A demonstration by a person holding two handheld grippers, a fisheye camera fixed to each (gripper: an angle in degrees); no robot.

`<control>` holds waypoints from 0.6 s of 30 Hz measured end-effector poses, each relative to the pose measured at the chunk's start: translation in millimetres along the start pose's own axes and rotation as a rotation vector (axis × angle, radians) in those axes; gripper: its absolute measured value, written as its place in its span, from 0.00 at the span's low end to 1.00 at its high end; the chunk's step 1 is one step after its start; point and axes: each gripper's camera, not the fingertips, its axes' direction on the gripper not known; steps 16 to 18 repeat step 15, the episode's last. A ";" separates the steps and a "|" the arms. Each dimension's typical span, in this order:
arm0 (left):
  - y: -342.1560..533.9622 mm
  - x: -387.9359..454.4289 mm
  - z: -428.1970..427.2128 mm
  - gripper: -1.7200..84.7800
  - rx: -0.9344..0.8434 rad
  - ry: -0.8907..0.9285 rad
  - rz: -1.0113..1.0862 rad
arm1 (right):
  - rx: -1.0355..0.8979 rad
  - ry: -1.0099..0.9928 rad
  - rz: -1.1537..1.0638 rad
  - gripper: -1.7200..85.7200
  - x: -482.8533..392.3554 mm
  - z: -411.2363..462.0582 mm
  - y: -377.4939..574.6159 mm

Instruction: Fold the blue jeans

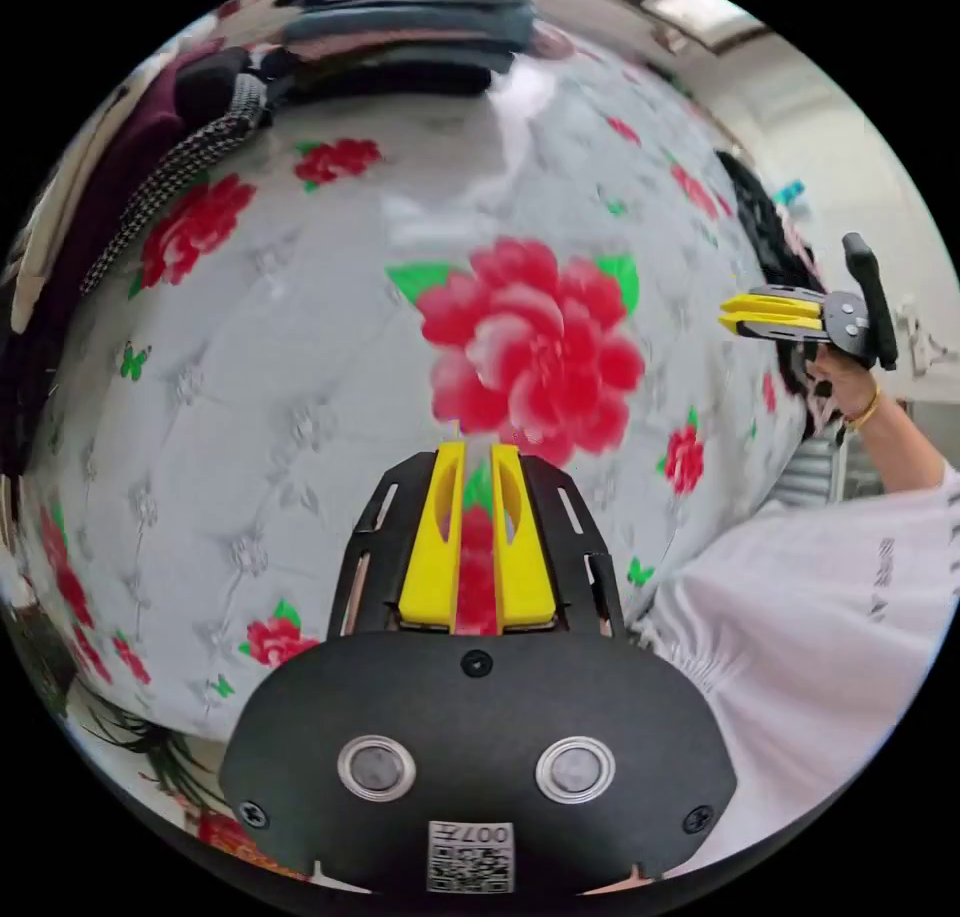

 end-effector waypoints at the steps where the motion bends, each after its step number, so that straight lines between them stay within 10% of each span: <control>1: 2.5 18.7 7.4 0.07 -0.034 -0.018 0.028 | -0.020 0.018 0.023 0.08 -5.5 4.9 27.5; 18: -51.2 123.8 40.5 0.07 -0.159 -0.143 0.133 | 0.131 -0.179 0.298 0.11 38.6 29.1 89.9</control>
